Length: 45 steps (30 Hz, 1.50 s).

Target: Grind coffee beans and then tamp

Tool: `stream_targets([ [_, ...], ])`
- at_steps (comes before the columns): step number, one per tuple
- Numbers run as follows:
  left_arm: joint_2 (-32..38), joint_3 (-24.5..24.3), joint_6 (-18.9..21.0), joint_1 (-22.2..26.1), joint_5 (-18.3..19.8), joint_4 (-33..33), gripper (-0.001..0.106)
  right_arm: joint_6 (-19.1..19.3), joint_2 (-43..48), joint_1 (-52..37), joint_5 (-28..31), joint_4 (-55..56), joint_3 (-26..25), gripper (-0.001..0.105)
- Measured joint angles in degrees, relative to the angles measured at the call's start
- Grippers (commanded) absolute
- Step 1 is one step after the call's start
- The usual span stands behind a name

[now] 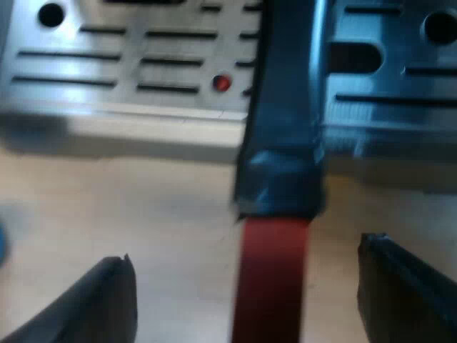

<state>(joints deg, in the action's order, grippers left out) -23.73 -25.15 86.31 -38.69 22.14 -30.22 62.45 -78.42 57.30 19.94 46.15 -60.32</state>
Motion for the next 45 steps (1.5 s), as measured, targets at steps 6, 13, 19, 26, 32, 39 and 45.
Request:
stream_targets([
  [6, 0.0, 0.0, 0.0, 0.0, 0.0, 0.0, 0.078, 0.0, -1.54, -1.59, 0.26, -0.48, 0.0, 0.066],
  [13, 0.0, 0.0, 0.0, 0.0, 0.0, 0.0, 0.078, 0.29, -2.91, -1.59, 0.24, -2.51, 0.0, 0.066],
  [19, 0.0, 0.0, 0.0, 0.0, 0.0, 0.0, 0.078, 2.34, -4.35, -1.59, 0.24, -4.13, 0.0, 0.066],
  [26, 0.0, 0.0, 0.0, 0.0, 0.0, 0.0, 0.078, 2.61, -6.07, -1.63, 0.4, -4.86, 0.3, 0.066],
  [32, 0.0, 0.0, 0.0, 0.0, 0.0, 0.06, 0.078, 2.61, -6.07, -1.63, 0.47, -5.28, 2.65, 0.066],
  [39, 0.0, 0.0, 0.0, 0.0, 0.0, 0.06, 0.078, 2.61, -6.07, -1.63, 0.47, -8.28, 3.16, 0.066],
  [45, 0.0, 0.0, 0.0, 0.0, 0.0, 0.06, 0.078, 2.61, -6.07, -1.63, 0.62, -8.62, 3.16, 0.066],
])
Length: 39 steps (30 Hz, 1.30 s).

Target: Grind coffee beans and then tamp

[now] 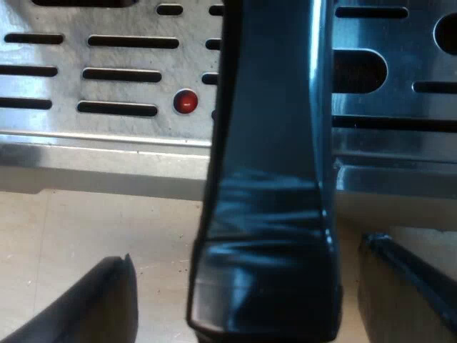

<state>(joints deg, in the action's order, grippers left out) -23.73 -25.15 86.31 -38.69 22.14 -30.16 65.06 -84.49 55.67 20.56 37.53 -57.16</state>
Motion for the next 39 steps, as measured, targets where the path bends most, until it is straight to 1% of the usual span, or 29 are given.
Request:
stream_targets([
  [3, 0.0, 0.0, 0.0, 0.0, 0.0, 0.0, 0.078, 0.0, 0.0, 0.0, 0.0, 0.0, 0.0, 0.06],
  [5, 0.0, 0.0, 0.0, 0.0, 0.0, 0.0, 0.078, 0.0, 0.0, 0.0, 0.0, 0.0, 0.0, 0.05],
  [7, 0.0, 0.0, 0.0, 0.0, 0.0, 0.0, 0.078, 0.0, 0.0, 0.0, 0.21, 0.11, 0.0, 0.044],
  [8, 0.0, 0.0, 0.0, 0.0, 0.0, 0.0, 0.078, 0.0, 0.0, 0.0, 0.39, 0.13, 0.0, 0.036],
  [9, 0.0, 0.0, 0.0, 0.0, 0.0, 0.0, 0.078, 0.0, 0.0, 0.0, 0.82, 0.72, 0.0, 0.031],
  [11, 0.0, 0.0, 0.0, 0.0, 0.0, 0.0, 0.078, 0.0, 0.0, 0.0, 1.52, 1.07, 0.0, 0.01],
  [12, 0.0, 0.0, 0.0, 0.0, 0.0, 0.0, 0.078, -0.13, 0.0, 0.0, 1.65, 1.15, 0.0, 0.006],
  [13, 0.0, 0.0, 0.0, 0.0, 0.0, 0.0, 0.078, -0.43, 0.0, 0.0, 1.67, 1.57, 0.0, 0.0],
  [29, 0.0, 0.0, 0.0, 0.0, 0.0, 0.0, 0.078, -0.28, 1.12, 0.0, 1.74, 2.42, 0.3, 0.0],
  [33, 0.0, 0.0, 0.0, 0.0, 0.0, 0.0, 0.078, 0.41, 2.38, -0.1, 1.65, 1.89, 1.8, 0.0],
  [37, 0.0, 0.0, 0.0, 0.0, 0.0, 0.0, 0.078, 0.63, 4.0, 1.59, 3.14, -0.29, 4.14, 0.0],
  [39, 0.0, 0.0, 0.0, 0.0, 0.0, 0.0, 0.078, -0.21, 4.45, 2.65, 4.28, -0.95, 5.11, 0.0],
])
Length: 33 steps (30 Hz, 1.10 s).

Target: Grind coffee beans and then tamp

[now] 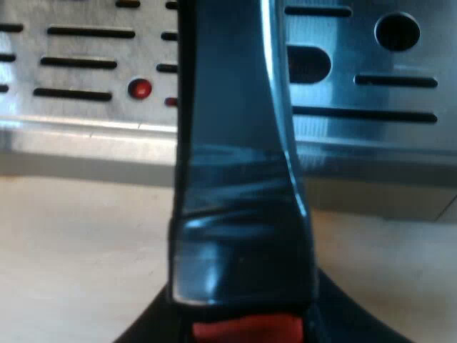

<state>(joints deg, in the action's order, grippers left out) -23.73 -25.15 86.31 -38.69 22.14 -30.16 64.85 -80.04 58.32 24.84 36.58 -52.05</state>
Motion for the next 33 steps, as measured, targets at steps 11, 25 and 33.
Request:
stream_targets([
  [11, 0.0, 0.0, 0.0, 0.0, 0.0, 0.0, 0.078, -1.95, 1.11, 2.05, -0.05, 2.19, 0.97, 0.0],
  [25, 0.0, 0.0, 0.0, 0.0, 0.0, 0.0, 0.078, -1.97, 5.62, 2.47, -2.33, 8.66, 0.97, 0.0],
  [33, 0.0, 0.0, 0.0, 0.0, 0.0, 0.0, 0.078, -2.86, 6.19, 7.02, -2.32, 9.99, 1.12, 0.0],
])
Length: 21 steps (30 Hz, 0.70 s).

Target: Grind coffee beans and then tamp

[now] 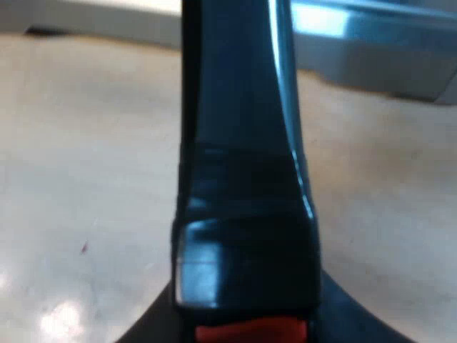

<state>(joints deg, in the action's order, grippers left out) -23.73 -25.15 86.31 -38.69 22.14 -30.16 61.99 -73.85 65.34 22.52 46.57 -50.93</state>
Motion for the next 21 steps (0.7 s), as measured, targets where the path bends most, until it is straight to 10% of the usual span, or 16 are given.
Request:
stream_targets([
  [21, 5.28, -2.49, 0.0, 0.0, -0.07, -4.94, 0.078, 4.23, 7.63, 8.14, 2.62, 6.93, 0.11, 0.0],
])
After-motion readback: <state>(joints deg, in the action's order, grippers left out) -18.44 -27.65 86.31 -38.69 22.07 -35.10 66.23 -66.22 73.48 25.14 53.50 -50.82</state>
